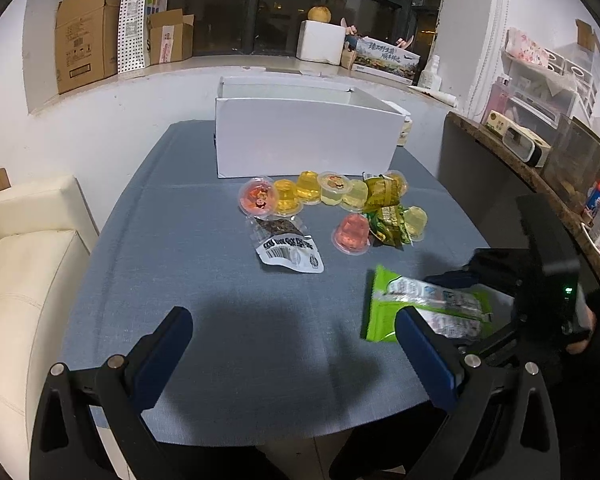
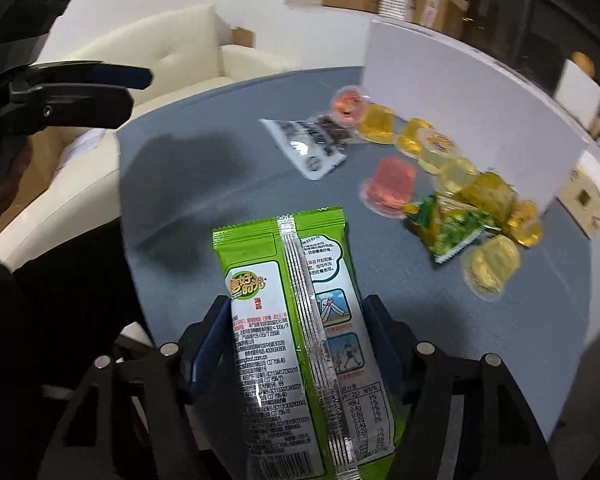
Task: Organize snacks
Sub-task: 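Grasp a green strip bag with the right tool while the left tool grasps the clear dark snack bag, then lower both bags into the white box and open both tools, then grasp a pink jelly cup with the left tool while the right tool grasps a yellow jelly cup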
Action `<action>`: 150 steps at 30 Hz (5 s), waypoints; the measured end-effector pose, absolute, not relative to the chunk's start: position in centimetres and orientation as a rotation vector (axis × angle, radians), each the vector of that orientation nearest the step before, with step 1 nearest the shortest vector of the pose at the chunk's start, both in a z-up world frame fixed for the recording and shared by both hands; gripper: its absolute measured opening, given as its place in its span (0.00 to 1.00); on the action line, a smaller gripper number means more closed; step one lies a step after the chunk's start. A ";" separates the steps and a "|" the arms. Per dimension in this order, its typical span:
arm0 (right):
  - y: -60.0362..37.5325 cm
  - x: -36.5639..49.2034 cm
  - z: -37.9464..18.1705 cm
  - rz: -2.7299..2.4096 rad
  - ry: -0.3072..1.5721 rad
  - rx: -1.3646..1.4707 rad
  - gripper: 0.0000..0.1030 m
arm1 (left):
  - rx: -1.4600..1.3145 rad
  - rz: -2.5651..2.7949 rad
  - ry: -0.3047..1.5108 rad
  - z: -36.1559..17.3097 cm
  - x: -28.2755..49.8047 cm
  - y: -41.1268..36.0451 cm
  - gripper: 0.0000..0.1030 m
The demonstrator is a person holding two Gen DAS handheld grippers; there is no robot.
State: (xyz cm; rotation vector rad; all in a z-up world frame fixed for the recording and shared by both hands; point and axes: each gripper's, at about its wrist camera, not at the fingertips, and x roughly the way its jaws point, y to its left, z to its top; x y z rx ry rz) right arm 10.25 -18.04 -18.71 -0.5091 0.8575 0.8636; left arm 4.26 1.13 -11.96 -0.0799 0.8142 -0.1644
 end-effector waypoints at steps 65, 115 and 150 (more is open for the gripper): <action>-19.7 35.4 -3.2 0.392 0.708 0.214 0.69 | -0.095 -0.164 0.672 -3.0 34.7 1.6 0.62; -23.8 21.2 -19.6 0.207 0.874 0.071 0.60 | -0.083 -0.144 0.747 -12.3 9.3 2.1 1.00; -27.5 13.3 -14.5 0.278 0.774 0.220 0.34 | -0.037 -0.181 0.893 -18.8 24.2 2.9 0.47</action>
